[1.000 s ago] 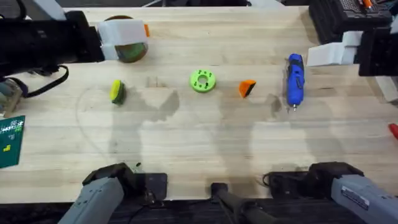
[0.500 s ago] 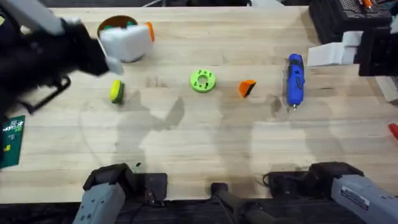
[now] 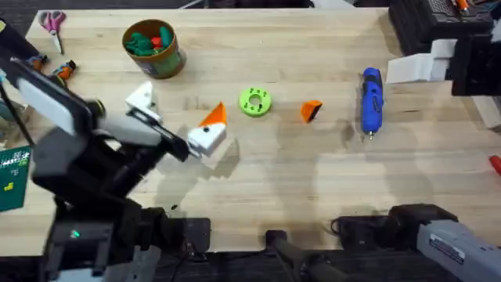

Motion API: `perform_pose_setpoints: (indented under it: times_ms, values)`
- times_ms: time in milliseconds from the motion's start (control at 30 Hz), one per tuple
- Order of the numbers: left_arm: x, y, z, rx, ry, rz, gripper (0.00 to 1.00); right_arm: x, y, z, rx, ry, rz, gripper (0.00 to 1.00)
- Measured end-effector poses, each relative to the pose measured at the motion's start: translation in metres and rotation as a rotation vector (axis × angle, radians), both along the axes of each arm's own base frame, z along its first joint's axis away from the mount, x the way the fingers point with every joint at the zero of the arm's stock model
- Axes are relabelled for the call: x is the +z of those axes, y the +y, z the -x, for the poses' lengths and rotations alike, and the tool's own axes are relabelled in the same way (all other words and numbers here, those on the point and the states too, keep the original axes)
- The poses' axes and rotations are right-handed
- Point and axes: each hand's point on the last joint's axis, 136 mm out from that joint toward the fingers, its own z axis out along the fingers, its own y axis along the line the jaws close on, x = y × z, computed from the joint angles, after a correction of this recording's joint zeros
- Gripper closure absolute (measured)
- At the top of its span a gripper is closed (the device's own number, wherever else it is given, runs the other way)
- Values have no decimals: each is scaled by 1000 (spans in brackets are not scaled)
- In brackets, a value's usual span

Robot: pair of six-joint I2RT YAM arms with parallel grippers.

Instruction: Pick up the gripper from the table and insert it into the empty holder that is missing its gripper. Then pick up a screw, insert it into the mounting hole, and use the screwdriver to tighten it. Finally, clean up the table by picking up the vegetable and placing it into the bucket.

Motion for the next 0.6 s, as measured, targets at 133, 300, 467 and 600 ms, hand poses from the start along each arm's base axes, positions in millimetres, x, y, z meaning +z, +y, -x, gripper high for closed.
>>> perform_pose_setpoints:
  times_ms: [133,300,467,600]
  values:
    - [-5,-3,10,5,-81,-11,15,0,0,0,0,0,0,8]
    - [-2,-2,14,20,-138,-17,15,0,0,0,0,0,0,8]
    - [-13,-1,13,27,-107,-18,15,0,0,0,0,0,0,8]
    - [-20,-1,11,27,-97,-18,15,0,0,0,0,0,0,8]
